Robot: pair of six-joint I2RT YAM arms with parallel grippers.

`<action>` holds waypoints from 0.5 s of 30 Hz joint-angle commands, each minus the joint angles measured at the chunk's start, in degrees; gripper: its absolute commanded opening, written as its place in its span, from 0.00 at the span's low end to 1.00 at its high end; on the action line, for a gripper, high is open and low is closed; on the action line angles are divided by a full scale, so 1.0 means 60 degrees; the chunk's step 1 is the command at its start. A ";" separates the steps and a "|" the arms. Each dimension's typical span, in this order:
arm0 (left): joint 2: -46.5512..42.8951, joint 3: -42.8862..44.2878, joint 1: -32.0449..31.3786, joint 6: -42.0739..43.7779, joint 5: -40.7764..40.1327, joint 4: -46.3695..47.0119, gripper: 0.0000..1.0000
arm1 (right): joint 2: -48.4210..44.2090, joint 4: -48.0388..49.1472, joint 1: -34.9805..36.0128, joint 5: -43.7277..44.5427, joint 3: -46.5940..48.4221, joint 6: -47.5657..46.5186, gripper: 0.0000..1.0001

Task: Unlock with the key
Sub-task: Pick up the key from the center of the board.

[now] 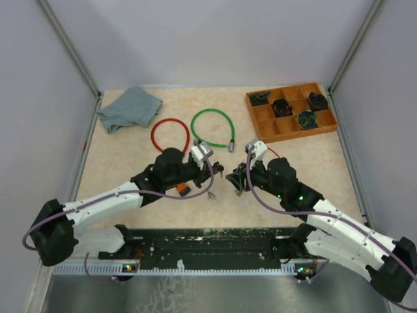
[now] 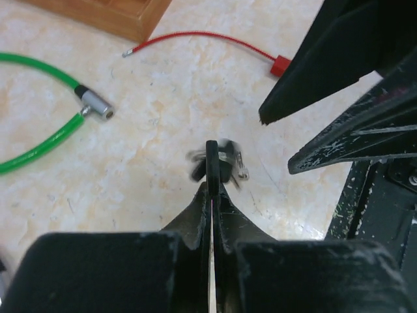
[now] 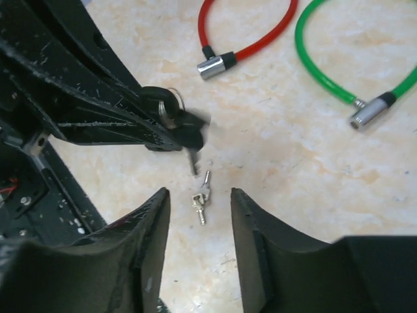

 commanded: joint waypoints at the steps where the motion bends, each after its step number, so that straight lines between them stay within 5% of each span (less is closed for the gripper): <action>1: 0.0286 0.2206 -0.0143 -0.0481 -0.1000 -0.5880 0.00 | -0.0622 0.0090 0.0089 0.0643 0.0157 -0.1809 0.46; 6: 0.1032 0.4214 -0.0141 -0.0144 -0.1872 -0.9978 0.00 | -0.0834 0.1400 0.0093 -0.0011 -0.0512 -0.2225 0.56; 15: 0.1193 0.5241 -0.0153 0.0751 -0.0651 -1.1288 0.00 | 0.0143 0.3559 -0.0108 -0.3409 -0.0813 -0.2526 0.56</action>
